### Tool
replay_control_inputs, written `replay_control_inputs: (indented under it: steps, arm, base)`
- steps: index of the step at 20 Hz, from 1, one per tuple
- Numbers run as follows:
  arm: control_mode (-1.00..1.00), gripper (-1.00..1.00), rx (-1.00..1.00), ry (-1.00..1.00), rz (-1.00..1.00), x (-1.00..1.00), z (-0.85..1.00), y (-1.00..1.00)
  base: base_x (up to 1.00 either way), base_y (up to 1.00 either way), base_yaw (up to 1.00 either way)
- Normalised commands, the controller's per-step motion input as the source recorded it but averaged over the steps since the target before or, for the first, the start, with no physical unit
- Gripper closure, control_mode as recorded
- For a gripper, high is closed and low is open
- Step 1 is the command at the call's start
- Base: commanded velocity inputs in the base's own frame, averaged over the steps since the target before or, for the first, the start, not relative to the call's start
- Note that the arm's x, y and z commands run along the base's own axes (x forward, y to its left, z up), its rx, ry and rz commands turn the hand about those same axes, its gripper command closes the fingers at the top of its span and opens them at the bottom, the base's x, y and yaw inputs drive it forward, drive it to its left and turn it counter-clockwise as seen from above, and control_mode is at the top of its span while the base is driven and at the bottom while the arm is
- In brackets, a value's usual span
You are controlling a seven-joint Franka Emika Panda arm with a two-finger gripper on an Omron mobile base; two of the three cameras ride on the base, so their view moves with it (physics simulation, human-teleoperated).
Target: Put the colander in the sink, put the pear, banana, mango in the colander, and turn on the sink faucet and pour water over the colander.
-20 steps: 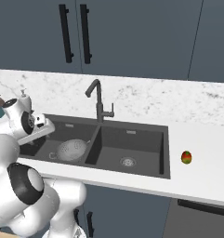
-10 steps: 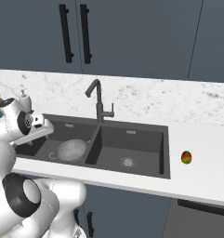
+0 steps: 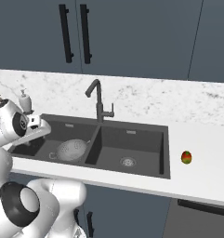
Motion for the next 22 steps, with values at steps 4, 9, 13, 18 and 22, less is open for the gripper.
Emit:
replay_control_inputs:
  steps: [4,9,13,18,22]
  arm:
    - [-1.00,-1.00,0.00,-0.20,0.00,-0.43,0.03,0.00]
    - [-1.00,-1.00,0.00,-0.11,0.00,-0.06,0.00,0.02]
    - [-1.00,-1.00,0.00,-0.04,0.00,-0.01,0.00,0.09]
    - [-1.00,-1.00,0.02,-0.04,0.00,-0.14,0.04,0.35]
    - [-1.00,-1.00,0.05,-0.06,0.00,-0.18,0.15,0.52]
  base:
    - [0.00,0.00,0.00]
    - [0.00,0.00,0.00]
    - [0.00,0.00,0.00]
    - [0.00,0.00,0.00]
    - [0.00,0.00,0.00]
